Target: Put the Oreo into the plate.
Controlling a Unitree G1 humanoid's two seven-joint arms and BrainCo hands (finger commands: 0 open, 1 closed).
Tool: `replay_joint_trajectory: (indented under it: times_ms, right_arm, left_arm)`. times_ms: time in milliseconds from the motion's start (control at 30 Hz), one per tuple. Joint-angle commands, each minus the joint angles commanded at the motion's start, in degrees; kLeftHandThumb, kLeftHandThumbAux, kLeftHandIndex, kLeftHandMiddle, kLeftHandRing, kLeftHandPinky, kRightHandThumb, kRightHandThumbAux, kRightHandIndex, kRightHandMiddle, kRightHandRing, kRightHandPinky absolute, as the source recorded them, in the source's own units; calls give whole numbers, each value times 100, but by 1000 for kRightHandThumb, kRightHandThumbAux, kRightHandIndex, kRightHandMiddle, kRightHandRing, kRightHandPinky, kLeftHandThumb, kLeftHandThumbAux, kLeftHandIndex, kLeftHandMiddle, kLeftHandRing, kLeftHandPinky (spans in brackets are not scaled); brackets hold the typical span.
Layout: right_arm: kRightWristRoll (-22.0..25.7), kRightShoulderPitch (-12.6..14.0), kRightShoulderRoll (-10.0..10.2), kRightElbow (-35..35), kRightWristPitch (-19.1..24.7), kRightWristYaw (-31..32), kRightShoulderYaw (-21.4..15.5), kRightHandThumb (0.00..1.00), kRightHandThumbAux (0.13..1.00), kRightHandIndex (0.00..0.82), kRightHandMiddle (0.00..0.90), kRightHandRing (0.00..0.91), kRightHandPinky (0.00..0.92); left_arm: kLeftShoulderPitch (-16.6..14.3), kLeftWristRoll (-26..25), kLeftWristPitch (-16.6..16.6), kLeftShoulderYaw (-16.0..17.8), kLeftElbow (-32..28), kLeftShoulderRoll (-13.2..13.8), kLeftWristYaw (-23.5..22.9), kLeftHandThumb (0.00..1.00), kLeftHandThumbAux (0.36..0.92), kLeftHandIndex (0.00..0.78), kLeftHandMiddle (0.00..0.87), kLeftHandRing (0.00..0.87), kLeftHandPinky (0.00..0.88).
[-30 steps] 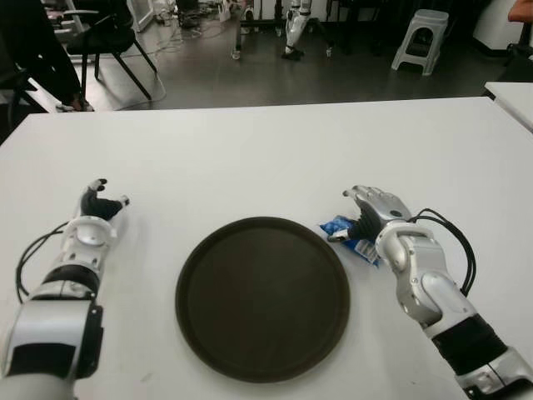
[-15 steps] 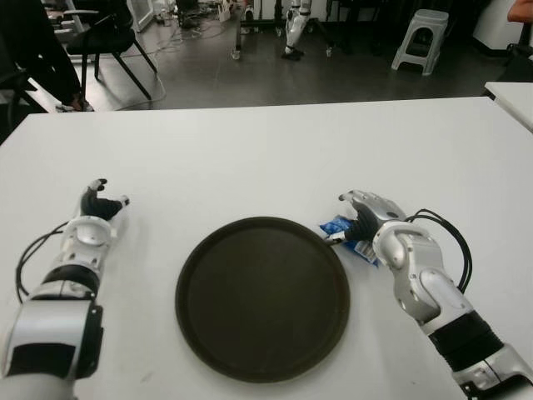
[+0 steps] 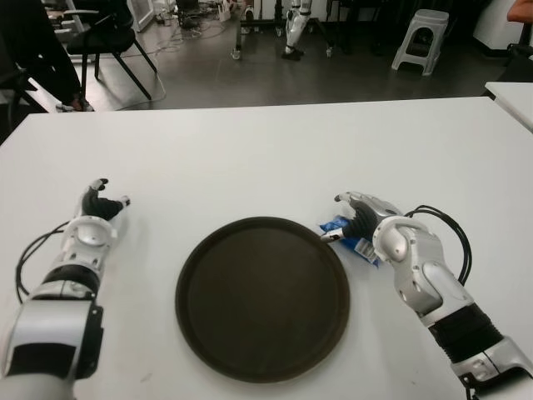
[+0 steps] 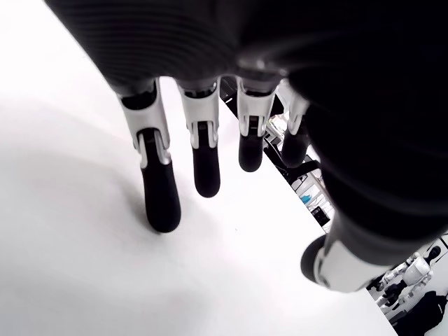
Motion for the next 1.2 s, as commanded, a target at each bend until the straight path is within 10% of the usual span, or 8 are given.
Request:
replay_joint_trajectory:
  times_ms: [1200]
  right_arm:
    - [-162, -34, -238, 250, 617, -248, 199, 7, 535, 0, 0, 67, 156]
  left_arm:
    - [15, -124, -51, 145, -9, 37, -140, 259, 734, 39, 136, 174, 192]
